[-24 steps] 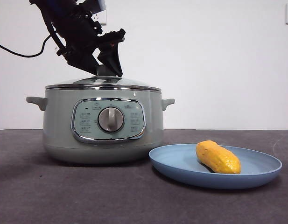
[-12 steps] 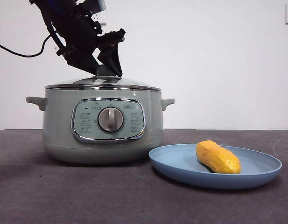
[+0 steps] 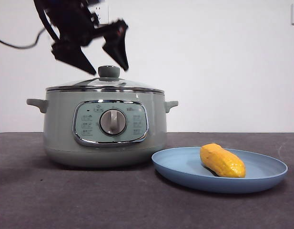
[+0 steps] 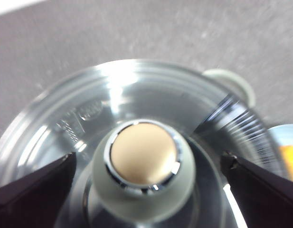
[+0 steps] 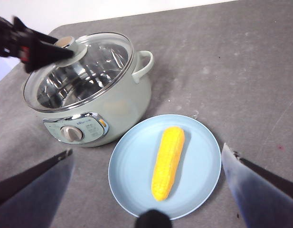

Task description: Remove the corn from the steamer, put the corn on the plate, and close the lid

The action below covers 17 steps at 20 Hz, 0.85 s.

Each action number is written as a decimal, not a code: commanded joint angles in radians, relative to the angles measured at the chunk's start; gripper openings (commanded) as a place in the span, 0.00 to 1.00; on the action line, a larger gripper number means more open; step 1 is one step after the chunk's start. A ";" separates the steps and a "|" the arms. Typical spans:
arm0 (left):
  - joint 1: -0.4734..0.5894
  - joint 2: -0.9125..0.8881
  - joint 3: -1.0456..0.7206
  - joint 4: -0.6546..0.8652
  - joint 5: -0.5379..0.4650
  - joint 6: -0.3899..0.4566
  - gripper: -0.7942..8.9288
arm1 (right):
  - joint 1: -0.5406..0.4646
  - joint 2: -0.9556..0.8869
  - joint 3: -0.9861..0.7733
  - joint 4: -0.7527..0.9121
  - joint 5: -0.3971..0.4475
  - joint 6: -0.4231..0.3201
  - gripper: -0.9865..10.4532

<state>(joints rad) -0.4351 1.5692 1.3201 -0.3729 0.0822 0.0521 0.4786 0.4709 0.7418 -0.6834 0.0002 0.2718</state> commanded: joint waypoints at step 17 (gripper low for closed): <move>-0.004 -0.488 -0.008 -0.601 0.263 -0.026 0.66 | 0.002 0.026 -0.005 -0.175 -0.160 -0.046 0.55</move>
<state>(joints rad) -0.4351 1.0859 1.3201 -0.9642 0.3347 0.0330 0.4786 0.4953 0.7418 -0.8570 -0.1524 0.2359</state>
